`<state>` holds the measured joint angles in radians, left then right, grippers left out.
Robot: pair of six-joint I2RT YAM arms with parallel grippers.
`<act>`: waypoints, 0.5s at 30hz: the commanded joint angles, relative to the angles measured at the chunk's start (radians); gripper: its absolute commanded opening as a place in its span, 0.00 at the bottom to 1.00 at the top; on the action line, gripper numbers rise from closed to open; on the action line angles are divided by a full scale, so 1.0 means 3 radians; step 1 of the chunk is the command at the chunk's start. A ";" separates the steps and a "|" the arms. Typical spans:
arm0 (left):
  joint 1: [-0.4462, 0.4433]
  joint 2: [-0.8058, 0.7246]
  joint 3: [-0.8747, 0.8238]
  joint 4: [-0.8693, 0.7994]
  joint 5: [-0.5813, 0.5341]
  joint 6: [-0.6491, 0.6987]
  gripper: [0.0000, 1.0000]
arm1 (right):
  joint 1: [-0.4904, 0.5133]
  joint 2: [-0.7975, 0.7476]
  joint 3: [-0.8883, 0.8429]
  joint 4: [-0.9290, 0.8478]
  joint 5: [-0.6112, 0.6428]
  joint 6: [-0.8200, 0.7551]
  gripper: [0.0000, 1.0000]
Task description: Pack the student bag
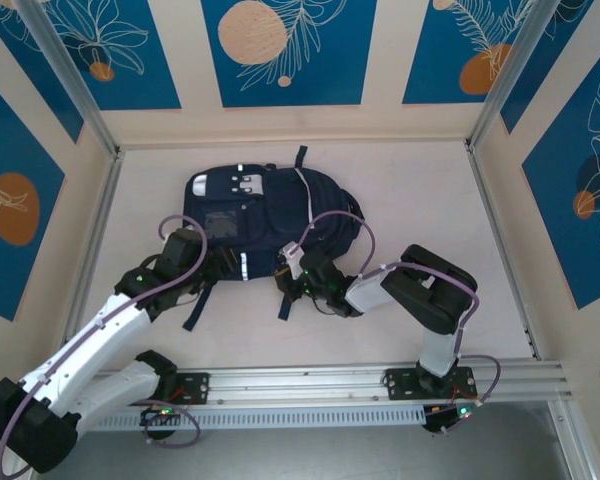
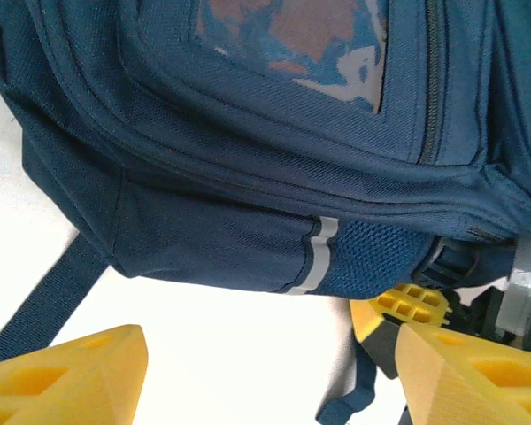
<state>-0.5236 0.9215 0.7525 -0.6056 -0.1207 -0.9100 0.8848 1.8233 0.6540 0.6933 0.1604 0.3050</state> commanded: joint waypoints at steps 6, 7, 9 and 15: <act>0.0043 0.0480 -0.0088 0.0172 0.0301 -0.0385 0.84 | 0.0154 -0.0180 -0.0109 0.0024 0.0132 -0.0299 0.00; 0.0043 0.0540 -0.0099 0.0205 0.0333 -0.0429 0.84 | 0.0175 -0.0189 -0.0110 0.0025 0.0142 -0.0321 0.00; 0.0043 0.0658 -0.0124 0.0288 0.0354 -0.0471 0.84 | 0.0212 -0.0214 -0.0131 0.0031 0.0200 -0.0344 0.00; 0.0043 0.0750 -0.0184 0.0453 0.0304 -0.0495 0.83 | 0.0188 -0.0223 -0.0317 0.0301 0.0245 -0.0383 0.26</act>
<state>-0.5213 1.1500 0.7052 -0.5106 -0.0433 -1.0309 0.9470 1.7741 0.5922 0.7174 0.2024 0.2279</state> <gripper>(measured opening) 0.833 0.177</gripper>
